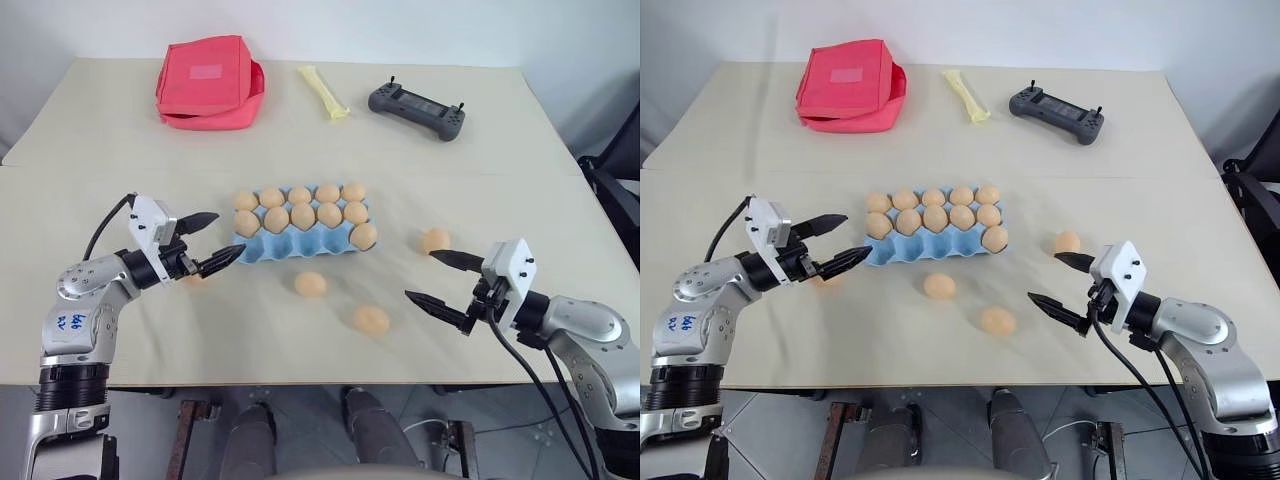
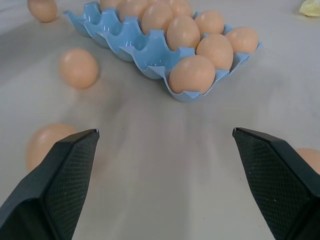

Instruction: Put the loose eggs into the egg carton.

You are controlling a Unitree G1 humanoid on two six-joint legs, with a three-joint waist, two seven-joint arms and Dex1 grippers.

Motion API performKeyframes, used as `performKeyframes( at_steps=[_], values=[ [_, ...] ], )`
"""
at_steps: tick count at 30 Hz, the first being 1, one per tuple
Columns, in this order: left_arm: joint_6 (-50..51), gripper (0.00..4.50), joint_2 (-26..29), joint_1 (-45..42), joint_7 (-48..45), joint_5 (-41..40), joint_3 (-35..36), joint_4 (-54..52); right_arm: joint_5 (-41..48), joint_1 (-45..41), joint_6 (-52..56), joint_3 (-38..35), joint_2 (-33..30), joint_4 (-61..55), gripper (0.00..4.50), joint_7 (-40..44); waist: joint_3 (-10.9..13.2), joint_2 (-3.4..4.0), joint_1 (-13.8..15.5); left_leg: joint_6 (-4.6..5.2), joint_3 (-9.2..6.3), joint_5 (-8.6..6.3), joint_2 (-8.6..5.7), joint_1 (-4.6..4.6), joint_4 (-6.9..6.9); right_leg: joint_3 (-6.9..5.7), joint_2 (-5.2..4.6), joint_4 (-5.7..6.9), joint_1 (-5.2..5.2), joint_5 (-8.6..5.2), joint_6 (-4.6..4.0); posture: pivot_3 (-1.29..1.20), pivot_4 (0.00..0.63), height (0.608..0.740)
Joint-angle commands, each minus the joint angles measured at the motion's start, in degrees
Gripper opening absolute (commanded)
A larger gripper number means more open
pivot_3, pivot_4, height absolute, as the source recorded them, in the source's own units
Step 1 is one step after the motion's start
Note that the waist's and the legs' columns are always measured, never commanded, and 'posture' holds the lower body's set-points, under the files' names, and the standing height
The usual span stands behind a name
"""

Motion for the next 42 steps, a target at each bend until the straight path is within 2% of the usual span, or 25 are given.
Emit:
performKeyframes(
  at_steps=[1,10,17,22,28,34,42],
  values=[
    [-0.55,4.46,-0.5,-2.1,1.29,0.05,0.04,-0.17,0.26,-0.19,-0.79,-1.04,0.33,-1.16,4.5,-0.78,0.0,0.0,0.0,0.0,0.0,0.0,0.0,0.0,0.0,0.0,0.0,0.0,0.0,0.0,0.0,0.0,0.15,0.74],
    [0.35,4.46,0.13,-3.89,0.34,0.35,-1.28,0.76,3.13,3.07,6.59,-5.27,-2.73,-7.32,4.5,-3.61,0.0,0.0,0.06,0.0,-0.01,0.0,0.0,0.0,0.02,-0.01,0.01,0.05,0.0,0.04,0.08,0.0,0.15,0.74],
    [0.59,4.46,2.14,-2.14,-2.09,0.13,-1.9,-0.58,9.01,13.78,15.49,-13.24,-9.15,-15.29,4.5,-0.57,-0.02,-0.05,0.14,0.0,-0.02,0.0,0.0,0.0,0.02,0.0,0.01,0.04,0.0,-0.02,-0.02,0.0,0.15,0.74],
    [1.71,4.46,2.8,-2.62,-4.07,-0.76,-1.56,-0.38,9.51,18.35,16.31,-14.06,-10.28,-18.29,4.5,0.47,-0.03,-0.09,-0.07,0.0,-0.02,0.0,0.0,0.0,0.17,0.01,0.01,0.04,0.03,-0.03,-0.04,0.0,0.15,0.74],
    [4.12,4.46,4.67,-0.13,-7.13,-2.49,-0.96,-3.19,6.31,8.97,19.54,-1.88,-9.93,-15.6,4.5,-3.0,-0.03,-0.23,-0.73,0.02,0.0,0.01,0.0,0.01,0.4,0.06,0.0,0.01,0.08,0.04,-0.11,0.0,0.15,0.74],
    [7.61,4.46,6.69,4.98,-7.94,-4.75,0.92,-8.35,1.51,-1.45,16.17,9.14,-9.23,-10.7,4.5,-0.3,-0.02,-0.26,-0.9,0.05,0.03,-0.01,0.01,-0.02,0.23,0.06,-0.02,-0.1,0.05,0.02,-0.13,0.0,0.15,0.74],
    [8.2,4.46,8.35,10.02,-7.74,-5.92,3.56,-11.53,-2.65,-10.23,13.06,19.22,-6.73,-3.84,4.5,4.52,-0.02,-0.26,-0.8,0.09,0.05,-0.08,0.02,-0.05,0.11,0.04,-0.02,-0.08,-0.04,-0.07,-0.16,0.0,0.15,0.74]
  ],
)
